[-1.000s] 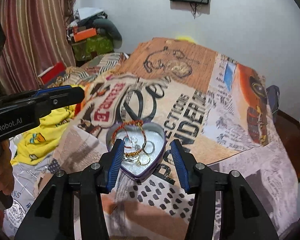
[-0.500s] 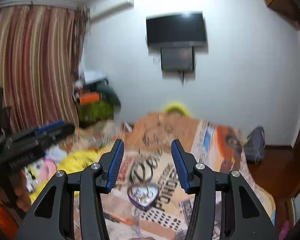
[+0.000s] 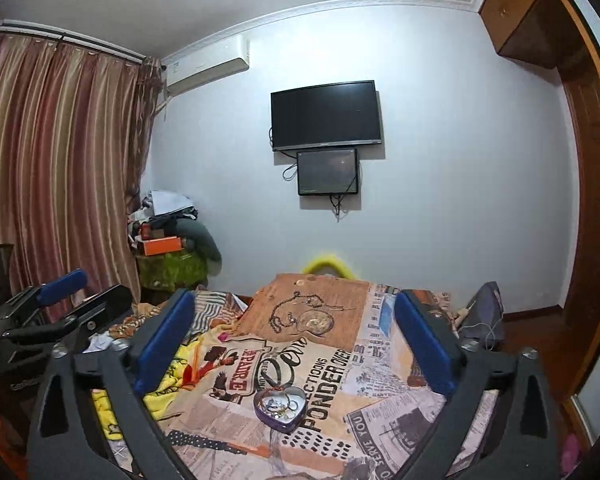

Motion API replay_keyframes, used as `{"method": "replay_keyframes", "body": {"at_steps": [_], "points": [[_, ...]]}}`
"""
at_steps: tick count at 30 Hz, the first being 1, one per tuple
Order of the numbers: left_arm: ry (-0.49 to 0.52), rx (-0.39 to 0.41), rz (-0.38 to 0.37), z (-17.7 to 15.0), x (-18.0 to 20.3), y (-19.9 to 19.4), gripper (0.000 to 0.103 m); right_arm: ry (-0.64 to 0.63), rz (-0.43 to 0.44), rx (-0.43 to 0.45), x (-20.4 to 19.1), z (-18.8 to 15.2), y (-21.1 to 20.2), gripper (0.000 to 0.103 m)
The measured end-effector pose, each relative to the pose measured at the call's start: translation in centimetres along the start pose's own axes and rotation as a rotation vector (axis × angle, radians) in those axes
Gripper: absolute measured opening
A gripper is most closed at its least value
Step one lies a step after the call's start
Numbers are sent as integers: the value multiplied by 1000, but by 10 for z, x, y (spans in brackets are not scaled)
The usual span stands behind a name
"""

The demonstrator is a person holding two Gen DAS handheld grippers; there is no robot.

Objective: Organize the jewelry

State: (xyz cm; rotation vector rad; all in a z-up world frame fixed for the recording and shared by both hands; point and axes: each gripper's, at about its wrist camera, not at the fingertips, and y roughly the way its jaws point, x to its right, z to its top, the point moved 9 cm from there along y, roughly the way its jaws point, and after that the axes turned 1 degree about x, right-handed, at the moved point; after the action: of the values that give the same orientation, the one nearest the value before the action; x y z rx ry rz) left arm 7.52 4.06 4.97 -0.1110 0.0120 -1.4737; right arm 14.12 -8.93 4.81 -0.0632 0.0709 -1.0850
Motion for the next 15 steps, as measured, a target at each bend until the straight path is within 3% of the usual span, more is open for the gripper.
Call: {"method": "replay_keyframes", "body": {"at_steps": [15], "points": [[4,-7,17,-7,2,-6,99,3,7,-20,6,-9,-15,103]]}}
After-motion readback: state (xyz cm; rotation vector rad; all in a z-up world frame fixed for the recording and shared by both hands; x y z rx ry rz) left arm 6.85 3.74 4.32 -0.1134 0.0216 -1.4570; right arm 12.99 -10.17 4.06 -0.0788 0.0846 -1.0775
